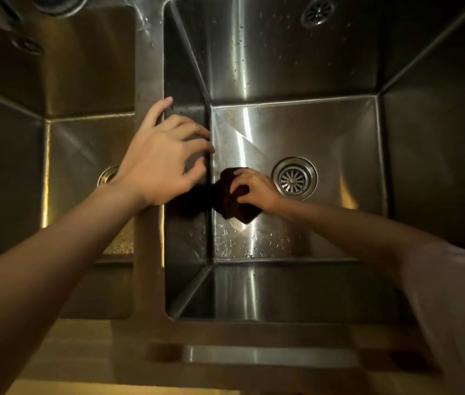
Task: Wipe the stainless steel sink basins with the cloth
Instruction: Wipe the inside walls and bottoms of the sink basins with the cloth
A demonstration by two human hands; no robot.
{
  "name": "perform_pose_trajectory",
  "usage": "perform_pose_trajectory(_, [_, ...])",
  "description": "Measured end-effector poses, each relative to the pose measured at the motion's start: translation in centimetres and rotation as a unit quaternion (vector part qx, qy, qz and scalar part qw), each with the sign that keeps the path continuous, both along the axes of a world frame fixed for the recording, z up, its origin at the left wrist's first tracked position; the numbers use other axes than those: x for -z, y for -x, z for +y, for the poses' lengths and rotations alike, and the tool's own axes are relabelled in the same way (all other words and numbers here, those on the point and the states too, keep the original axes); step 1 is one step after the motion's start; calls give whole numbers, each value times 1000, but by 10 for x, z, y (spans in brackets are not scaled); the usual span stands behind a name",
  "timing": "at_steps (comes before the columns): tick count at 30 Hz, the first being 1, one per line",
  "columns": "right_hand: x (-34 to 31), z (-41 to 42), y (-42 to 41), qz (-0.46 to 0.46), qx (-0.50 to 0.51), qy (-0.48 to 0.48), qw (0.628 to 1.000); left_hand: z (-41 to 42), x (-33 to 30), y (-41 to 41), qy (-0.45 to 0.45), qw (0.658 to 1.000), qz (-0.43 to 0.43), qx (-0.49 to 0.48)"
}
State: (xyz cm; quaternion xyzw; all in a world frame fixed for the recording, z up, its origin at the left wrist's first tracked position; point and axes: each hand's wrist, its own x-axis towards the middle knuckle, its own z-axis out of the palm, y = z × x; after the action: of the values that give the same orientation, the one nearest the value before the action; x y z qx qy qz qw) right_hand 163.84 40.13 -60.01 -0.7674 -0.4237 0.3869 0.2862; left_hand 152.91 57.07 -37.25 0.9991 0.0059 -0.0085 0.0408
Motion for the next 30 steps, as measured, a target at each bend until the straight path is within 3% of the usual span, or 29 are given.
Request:
perform_pose_trajectory(6, [-4, 3, 15, -11, 1, 10, 1000, 1, 2, 0, -7, 1000, 2, 2])
perform_pose_trajectory(13, [7, -64, 43, 12, -185, 1, 983, 0, -1, 0, -3, 1000, 4, 1])
perform_pose_trajectory(20, [4, -29, 17, -14, -113, -14, 993, 0, -1, 0, 3, 1000, 1, -1])
perform_pose_trajectory(30, [7, -31, 50, -6, -254, -18, 967, -3, -4, 0, -1, 1000, 8, -4])
